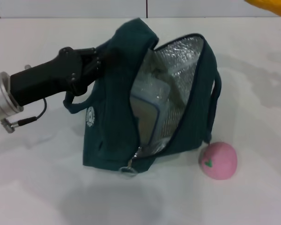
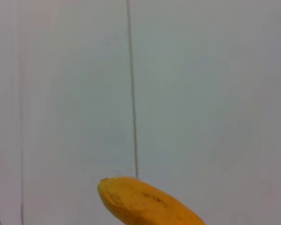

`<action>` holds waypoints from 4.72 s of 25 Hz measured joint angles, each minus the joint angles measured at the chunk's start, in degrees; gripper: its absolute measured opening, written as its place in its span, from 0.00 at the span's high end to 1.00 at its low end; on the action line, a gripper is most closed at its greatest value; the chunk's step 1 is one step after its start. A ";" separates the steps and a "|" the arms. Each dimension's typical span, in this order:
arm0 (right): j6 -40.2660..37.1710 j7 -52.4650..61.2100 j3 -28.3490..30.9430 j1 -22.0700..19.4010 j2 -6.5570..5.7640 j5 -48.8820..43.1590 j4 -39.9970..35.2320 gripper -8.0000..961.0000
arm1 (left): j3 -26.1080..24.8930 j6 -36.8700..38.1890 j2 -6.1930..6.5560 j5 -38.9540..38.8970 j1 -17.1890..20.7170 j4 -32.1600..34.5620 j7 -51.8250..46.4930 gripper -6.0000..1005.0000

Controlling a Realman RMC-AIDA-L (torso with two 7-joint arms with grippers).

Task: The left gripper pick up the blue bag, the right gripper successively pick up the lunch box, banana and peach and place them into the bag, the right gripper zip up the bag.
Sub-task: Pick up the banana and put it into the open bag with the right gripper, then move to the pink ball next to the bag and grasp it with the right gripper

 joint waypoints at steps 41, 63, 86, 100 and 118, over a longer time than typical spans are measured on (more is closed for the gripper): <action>-16.66 30.81 -17.24 39.05 0.60 -58.61 -35.38 0.47 | 0.00 -1.75 -0.18 -1.13 -0.37 -0.41 -0.42 0.94; -1.28 36.22 -26.73 29.68 0.91 -53.35 -41.88 0.26 | -0.09 -3.32 -0.29 -1.35 0.33 -0.33 0.87 0.93; -18.70 -11.44 -5.14 -3.47 0.35 -22.38 -0.70 0.28 | -0.08 -3.66 -0.40 -3.46 2.28 -0.18 2.36 0.92; -4.46 -10.58 -6.90 4.33 0.28 -27.21 12.61 0.34 | -0.09 -5.20 -0.53 -3.95 0.81 0.10 2.38 0.92; -1.86 -4.48 -8.40 7.20 0.25 -32.52 12.76 0.45 | 0.00 -5.41 -1.06 -4.01 -0.30 -0.41 3.28 0.91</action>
